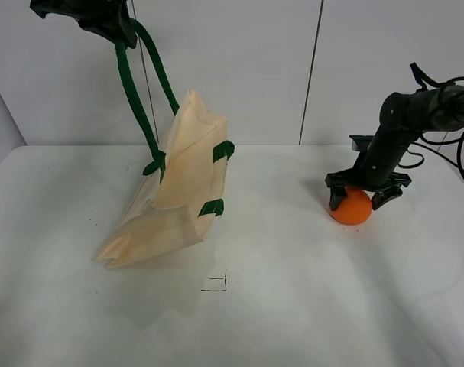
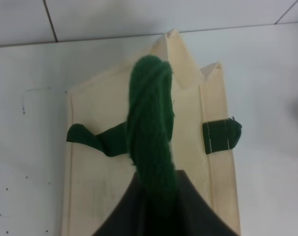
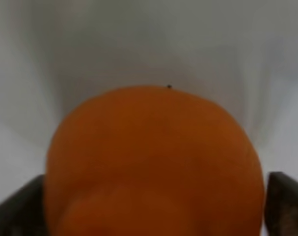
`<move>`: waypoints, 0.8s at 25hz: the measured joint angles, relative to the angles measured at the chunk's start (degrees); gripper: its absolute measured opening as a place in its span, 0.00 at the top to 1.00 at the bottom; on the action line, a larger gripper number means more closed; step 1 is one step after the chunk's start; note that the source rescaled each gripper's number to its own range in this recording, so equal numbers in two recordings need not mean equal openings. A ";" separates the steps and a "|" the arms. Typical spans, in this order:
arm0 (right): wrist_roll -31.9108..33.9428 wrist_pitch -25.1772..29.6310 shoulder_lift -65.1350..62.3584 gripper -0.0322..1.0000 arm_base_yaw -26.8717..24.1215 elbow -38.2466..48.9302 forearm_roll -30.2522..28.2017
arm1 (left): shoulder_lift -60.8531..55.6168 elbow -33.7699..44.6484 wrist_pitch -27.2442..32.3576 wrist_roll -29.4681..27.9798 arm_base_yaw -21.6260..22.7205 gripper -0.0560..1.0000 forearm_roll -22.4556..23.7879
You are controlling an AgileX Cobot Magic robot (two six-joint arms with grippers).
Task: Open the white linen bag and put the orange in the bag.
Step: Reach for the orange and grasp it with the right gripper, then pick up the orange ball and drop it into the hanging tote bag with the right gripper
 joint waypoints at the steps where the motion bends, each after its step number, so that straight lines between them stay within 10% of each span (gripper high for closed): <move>1: 0.00 0.00 0.00 0.30 0.00 -0.05 0.06 | 0.00 0.00 0.00 0.00 0.00 0.94 0.00; 5: 0.00 0.35 -0.53 0.97 0.00 -0.23 0.44 | 0.00 0.00 0.00 0.00 0.00 0.94 0.00; 20: -2.77 14.68 -9.12 0.97 4.07 -24.80 21.00 | 0.00 0.00 0.00 0.00 0.00 0.94 0.00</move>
